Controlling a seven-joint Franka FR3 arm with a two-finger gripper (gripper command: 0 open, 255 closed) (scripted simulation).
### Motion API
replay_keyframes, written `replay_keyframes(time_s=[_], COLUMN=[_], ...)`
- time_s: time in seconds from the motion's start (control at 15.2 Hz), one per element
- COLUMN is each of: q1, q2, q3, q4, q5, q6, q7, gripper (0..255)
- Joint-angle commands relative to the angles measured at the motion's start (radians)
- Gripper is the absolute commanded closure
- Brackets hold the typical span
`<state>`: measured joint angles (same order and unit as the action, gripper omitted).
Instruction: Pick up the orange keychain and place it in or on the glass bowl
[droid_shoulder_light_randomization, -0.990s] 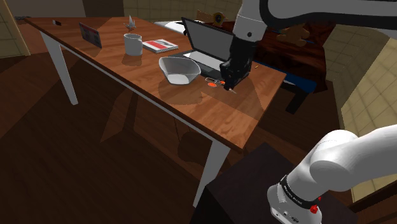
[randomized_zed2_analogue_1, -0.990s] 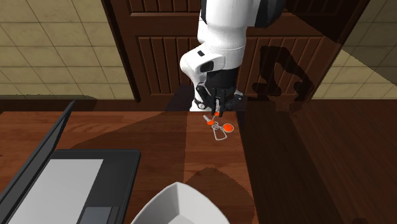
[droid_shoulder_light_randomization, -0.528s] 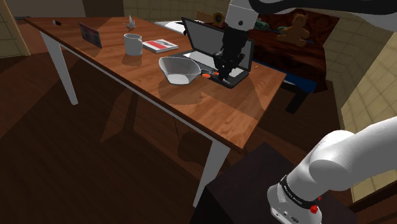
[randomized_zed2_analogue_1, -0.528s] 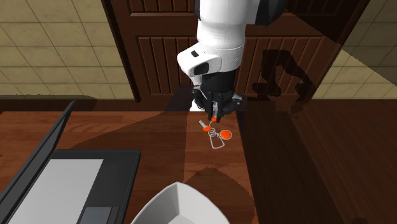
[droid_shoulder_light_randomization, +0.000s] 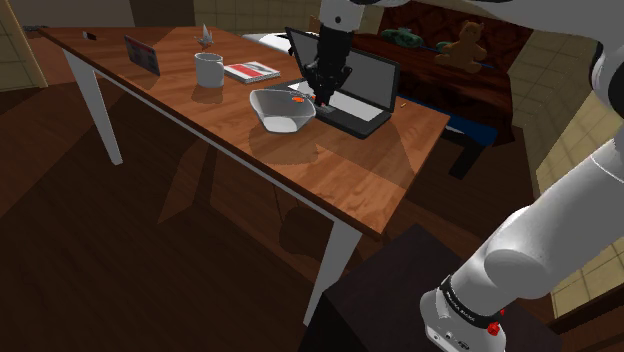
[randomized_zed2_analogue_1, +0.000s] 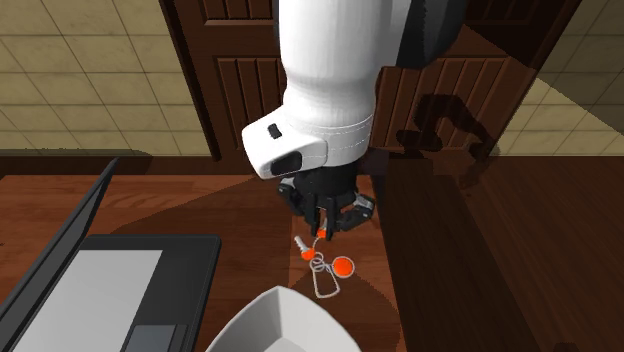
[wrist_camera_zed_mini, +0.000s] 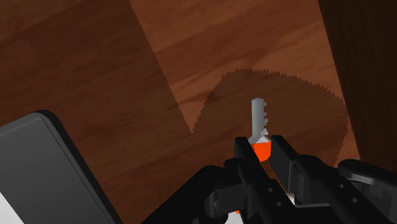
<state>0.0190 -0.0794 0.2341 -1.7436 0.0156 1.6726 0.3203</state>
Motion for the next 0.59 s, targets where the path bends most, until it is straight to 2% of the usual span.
replay_keyframes(time_s=[0.0, 0.4, 0.46, 0.53], q1=[-0.004, 0.012, 0.019, 0.034], q2=[0.086, 0.37, 0.426, 0.526], q3=[-0.002, -0.004, -0.006, -0.009], q4=[0.098, 0.473, 0.556, 0.707], q5=[-0.02, -0.084, -0.096, -0.116], q6=[-0.014, -0.113, -0.14, -0.193], q7=[-0.003, 0.0, -0.001, -0.004], gripper=[255, 255, 255, 255])
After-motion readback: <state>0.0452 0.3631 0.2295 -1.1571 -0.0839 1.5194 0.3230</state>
